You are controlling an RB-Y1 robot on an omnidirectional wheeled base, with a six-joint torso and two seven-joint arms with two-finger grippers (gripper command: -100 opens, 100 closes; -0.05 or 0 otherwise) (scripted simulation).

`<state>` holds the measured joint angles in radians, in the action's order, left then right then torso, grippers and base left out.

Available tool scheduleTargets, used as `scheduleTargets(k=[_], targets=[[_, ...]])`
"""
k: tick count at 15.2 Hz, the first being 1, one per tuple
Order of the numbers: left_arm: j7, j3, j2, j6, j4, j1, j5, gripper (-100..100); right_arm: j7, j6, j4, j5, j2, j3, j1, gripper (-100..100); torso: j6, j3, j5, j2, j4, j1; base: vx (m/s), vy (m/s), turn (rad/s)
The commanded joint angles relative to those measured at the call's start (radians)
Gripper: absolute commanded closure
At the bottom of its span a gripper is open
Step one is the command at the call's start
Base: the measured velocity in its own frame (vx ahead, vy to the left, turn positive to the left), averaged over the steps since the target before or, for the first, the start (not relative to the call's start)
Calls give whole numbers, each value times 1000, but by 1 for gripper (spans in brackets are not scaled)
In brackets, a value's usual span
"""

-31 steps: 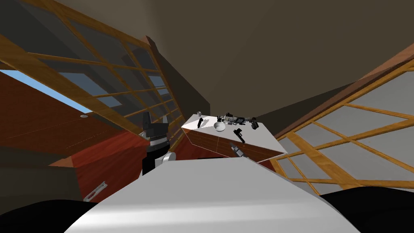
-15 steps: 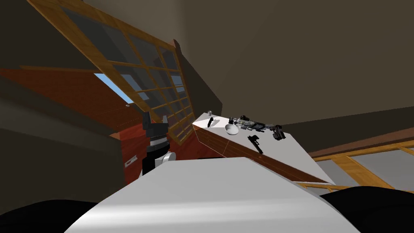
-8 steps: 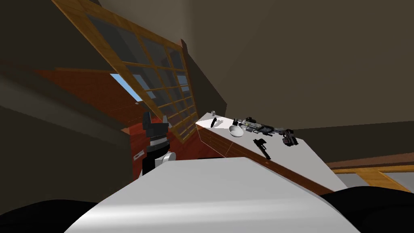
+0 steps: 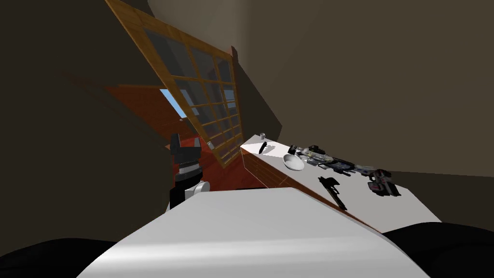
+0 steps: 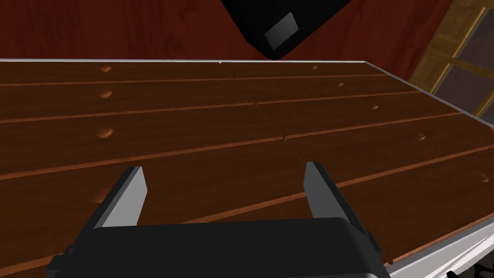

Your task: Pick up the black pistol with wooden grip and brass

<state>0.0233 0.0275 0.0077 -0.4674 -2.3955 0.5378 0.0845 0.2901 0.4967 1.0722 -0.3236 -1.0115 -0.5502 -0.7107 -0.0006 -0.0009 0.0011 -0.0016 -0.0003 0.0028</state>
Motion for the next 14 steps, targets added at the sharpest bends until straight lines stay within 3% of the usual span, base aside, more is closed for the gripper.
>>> scheduleTargets(k=[1,2,7,9,10,14], targets=[[0,0,0,0,0,0,0,0,23,-6,-12,-10,-42,-16,-6,-100,0,0,0,0,0,0,48,31,199],[0,0,0,0,0,0,0,0,33,-4,-50,-23,-67,-30,-9,-100,0,0,0,0,0,0,52,31,222],[0,0,0,0,0,0,0,0,51,-1,-118,-48,-114,-57,-13,-100,0,0,0,0,0,-1,57,25,203],[0,0,0,0,0,0,0,0,67,1,-177,-69,-153,-77,-13,-100,0,-1,0,-1,0,-1,77,12,269],[0,0,0,0,0,0,0,0,67,1,-165,-69,-153,-77,-13,-100,-1,-1,0,-2,0,-1,84,-2,235],[0,0,0,0,0,0,0,0,79,2,-222,-85,-184,-92,-9,-100,0,0,-1,0,0,-2,54,-7,116]])
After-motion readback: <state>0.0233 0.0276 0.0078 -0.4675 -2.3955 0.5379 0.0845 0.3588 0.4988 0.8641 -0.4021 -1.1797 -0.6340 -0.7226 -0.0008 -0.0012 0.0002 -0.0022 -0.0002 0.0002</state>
